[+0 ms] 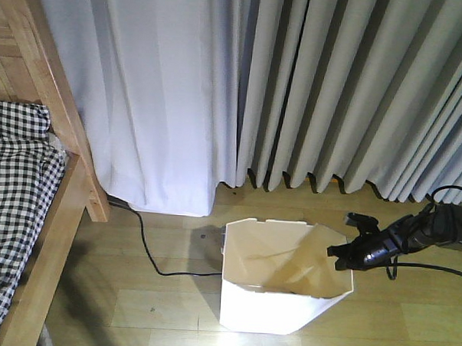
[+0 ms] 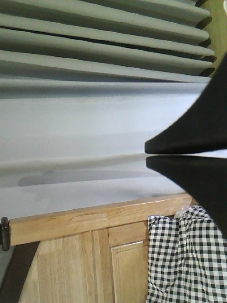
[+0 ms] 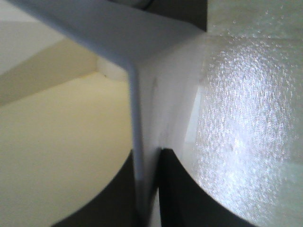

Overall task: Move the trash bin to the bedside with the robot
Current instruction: 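Lower the bin onto the floor with the right gripper, then open the right gripper and raise it away from the bin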

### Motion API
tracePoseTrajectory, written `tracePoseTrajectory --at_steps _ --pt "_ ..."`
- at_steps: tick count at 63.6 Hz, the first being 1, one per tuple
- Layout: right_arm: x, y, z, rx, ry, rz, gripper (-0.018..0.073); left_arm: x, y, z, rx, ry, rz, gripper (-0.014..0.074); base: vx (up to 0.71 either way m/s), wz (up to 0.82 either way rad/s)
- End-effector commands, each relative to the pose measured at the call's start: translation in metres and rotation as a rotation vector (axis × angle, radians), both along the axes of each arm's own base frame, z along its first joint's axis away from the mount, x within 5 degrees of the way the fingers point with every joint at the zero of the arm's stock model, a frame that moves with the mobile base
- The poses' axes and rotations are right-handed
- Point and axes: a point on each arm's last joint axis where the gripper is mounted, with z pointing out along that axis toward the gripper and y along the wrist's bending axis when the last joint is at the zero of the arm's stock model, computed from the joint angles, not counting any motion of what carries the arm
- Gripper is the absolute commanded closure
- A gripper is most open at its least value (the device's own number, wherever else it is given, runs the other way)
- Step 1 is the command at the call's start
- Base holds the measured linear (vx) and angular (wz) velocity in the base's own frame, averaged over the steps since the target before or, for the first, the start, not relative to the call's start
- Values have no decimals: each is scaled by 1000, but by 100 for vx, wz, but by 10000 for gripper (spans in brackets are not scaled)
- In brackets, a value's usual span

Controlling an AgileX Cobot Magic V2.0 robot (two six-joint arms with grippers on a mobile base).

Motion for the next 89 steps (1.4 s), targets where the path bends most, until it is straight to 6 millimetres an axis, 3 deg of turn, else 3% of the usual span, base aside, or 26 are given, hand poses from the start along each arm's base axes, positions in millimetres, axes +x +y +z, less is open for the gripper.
tracePoseTrajectory --at_steps 1,12,33,47,71,89 --pt "25 7 24 95 -14 9 561 -2 0 15 -7 -103 -2 603 0 0" --pt "25 12 11 102 27 0 558 -2 0 15 -7 -103 -2 603 0 0" --pt "25 13 12 106 38 13 514 -2 0 15 -7 -103 -2 603 0 0" --pt "26 13 13 104 32 13 415 -2 0 15 -7 -103 -2 603 0 0" --pt "29 9 14 80 11 -1 136 -2 0 15 -7 -103 -2 603 0 0" --pt "30 9 13 89 7 -41 130 -2 0 15 -7 -103 -2 603 0 0"
